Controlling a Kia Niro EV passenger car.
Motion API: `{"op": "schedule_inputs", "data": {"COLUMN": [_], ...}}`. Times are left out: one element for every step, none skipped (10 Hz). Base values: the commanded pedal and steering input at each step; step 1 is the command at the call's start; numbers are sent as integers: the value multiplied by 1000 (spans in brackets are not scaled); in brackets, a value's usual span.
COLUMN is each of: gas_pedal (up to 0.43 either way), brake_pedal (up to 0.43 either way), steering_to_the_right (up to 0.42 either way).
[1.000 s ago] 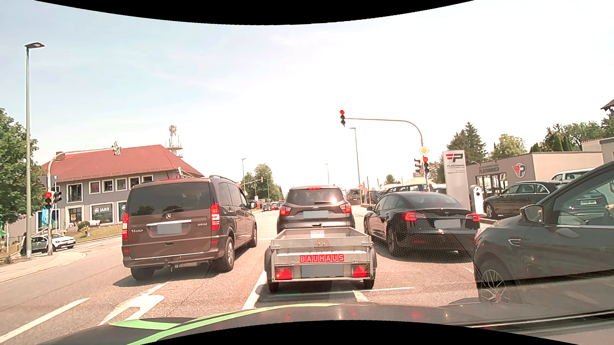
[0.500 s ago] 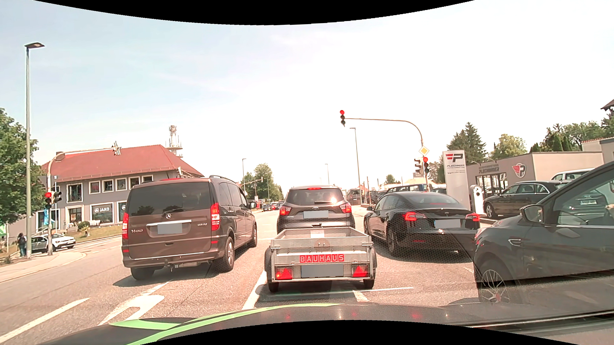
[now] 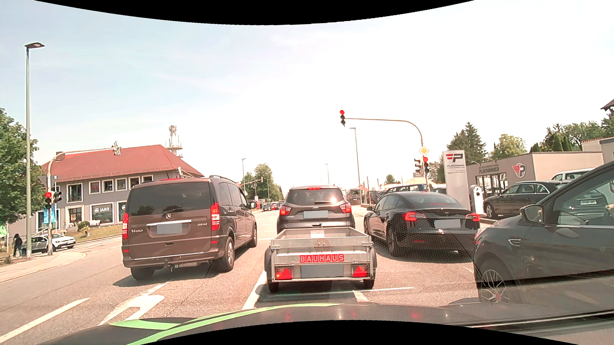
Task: Follow the waypoints while adhering to traffic rules and regulations
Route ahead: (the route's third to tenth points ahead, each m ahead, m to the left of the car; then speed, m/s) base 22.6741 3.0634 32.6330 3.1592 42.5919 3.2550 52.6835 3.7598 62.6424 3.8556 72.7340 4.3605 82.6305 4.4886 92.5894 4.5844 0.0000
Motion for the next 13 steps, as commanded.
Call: {"op": "schedule_inputs", "data": {"gas_pedal": [0, 0, 0, 0, 0, 0, 0, 0, 0, 0, 0, 0, 0], "brake_pedal": [256, 250, 256, 256, 256, 256, 256, 256, 256, 256, 256, 256, 256], "steering_to_the_right": [5, 4, 5, 5, 4, 5, 5, 4, 4, 5, 4, 5, 5]}}
